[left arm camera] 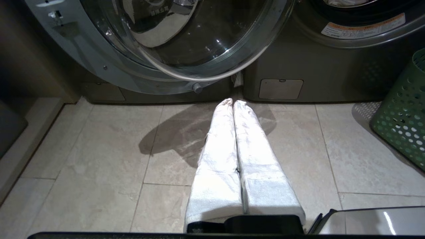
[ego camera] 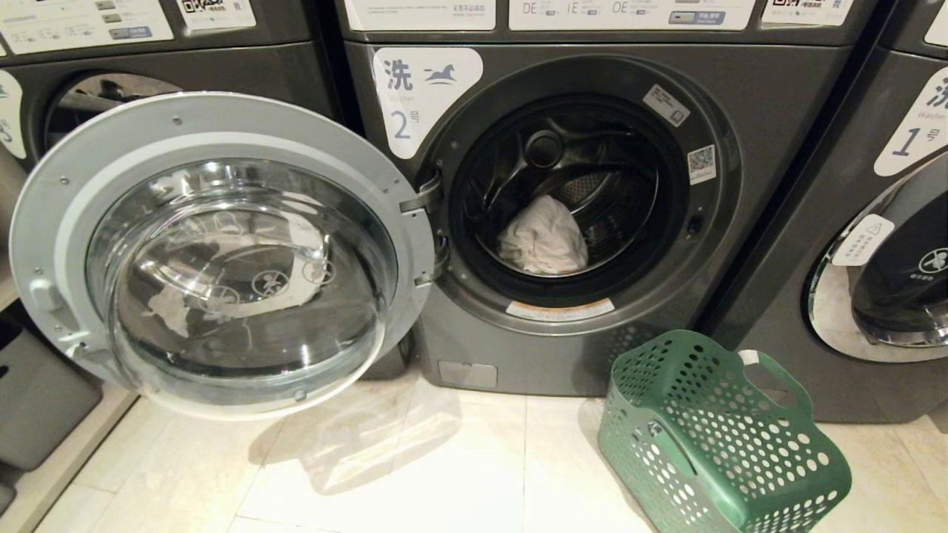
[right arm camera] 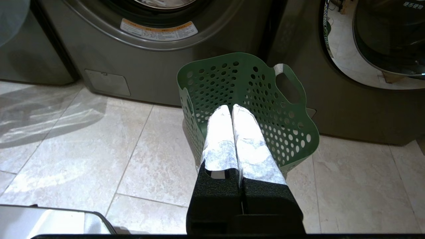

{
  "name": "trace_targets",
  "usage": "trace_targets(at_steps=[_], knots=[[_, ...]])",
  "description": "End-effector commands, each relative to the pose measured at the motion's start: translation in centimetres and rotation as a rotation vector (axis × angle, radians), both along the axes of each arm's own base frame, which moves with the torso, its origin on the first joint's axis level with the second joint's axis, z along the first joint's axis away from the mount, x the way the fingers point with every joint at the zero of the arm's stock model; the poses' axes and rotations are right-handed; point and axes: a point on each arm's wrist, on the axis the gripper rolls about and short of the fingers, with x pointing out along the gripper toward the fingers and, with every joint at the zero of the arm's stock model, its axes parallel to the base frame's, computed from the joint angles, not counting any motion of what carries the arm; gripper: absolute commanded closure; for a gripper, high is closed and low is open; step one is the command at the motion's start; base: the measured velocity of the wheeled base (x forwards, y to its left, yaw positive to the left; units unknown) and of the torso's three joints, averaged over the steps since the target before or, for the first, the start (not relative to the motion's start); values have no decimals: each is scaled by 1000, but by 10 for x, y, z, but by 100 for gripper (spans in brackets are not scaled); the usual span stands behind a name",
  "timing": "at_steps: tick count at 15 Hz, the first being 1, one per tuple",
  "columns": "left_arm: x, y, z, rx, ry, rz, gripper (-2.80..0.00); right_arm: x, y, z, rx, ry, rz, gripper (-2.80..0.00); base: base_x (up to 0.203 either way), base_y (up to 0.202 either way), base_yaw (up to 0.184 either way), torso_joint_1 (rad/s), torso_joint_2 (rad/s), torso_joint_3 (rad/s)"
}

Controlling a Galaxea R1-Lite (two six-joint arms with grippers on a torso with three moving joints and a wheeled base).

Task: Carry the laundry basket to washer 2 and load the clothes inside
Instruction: Close the washing machine door with the left hand

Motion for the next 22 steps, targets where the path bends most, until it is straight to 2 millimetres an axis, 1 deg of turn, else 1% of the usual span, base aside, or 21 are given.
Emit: trace_targets(at_steps=[1, 2, 3, 4, 5, 6, 7, 8, 9, 10, 11, 13, 14, 16, 17, 20, 22], knots=[[-3, 0, 12, 39, -47, -8, 0, 0, 0, 0, 2, 1, -1, 0, 0, 0, 0, 0, 0, 0], [-10, 0, 31, 64, -113, -17, 0, 0, 0, 0, 2, 1, -1, 0, 0, 0, 0, 0, 0, 0], [-19, -1, 59, 79, -187, -20, 0, 0, 0, 0, 2, 2, 1, 0, 0, 0, 0, 0, 0, 0], [-27, -1, 91, 92, -241, -15, 0, 0, 0, 0, 2, 2, 1, 0, 0, 0, 0, 0, 0, 0], [-28, -1, 124, 101, -258, -7, 0, 0, 0, 0, 1, 1, 1, 0, 0, 0, 0, 0, 0, 0], [-20, -1, 157, 106, -247, -1, 0, 0, 0, 0, 0, 1, 1, 0, 0, 0, 0, 0, 0, 0], [-1, 0, 195, 109, -210, 4, 0, 0, 0, 0, -1, 1, 1, 0, 0, 0, 0, 0, 0, 0], [29, 0, 232, 107, -167, 13, 0, 0, 0, 0, -3, 1, 1, 0, 0, 0, 0, 0, 0, 0], [60, 1, 258, 104, -129, 33, 0, 0, 0, 0, -4, 1, 1, 0, 0, 0, 0, 0, 0, 0], [96, 2, 281, 100, -90, 62, 0, 0, 0, 0, -9, 2, 1, 0, 0, 0, 0, 0, 0, 0], [133, 5, 297, 96, -59, 95, 0, 0, 0, 0, -10, 1, 1, 0, 0, 0, 0, 0, 0, 0], [192, 20, 312, 70, -20, 175, 0, 0, 0, 0, -7, 2, 1, 0, 0, 0, 0, 0, 0, 0], [216, 36, 314, 50, -9, 238, 0, 0, 0, 0, 2, 2, 1, 0, 0, 0, 0, 0, 0, 0], [243, 75, 314, 21, 12, 341, 0, 0, 0, 0, 7, 1, 1, 0, 0, 0, 0, 0, 0, 0], [253, 91, 310, 9, 30, 343, 0, 0, 0, 0, 7, 1, 1, 0, 0, 0, 0, 0, 0, 0], [273, 136, 295, -43, 85, 328, 0, 0, 0, 0, 10, 1, 1, 0, 0, 0, 0, 0, 0, 0], [286, 155, 288, -154, 94, 253, 0, 0, 0, 0, 10, 1, 1, 0, 0, 0, 0, 0, 0, 0]])
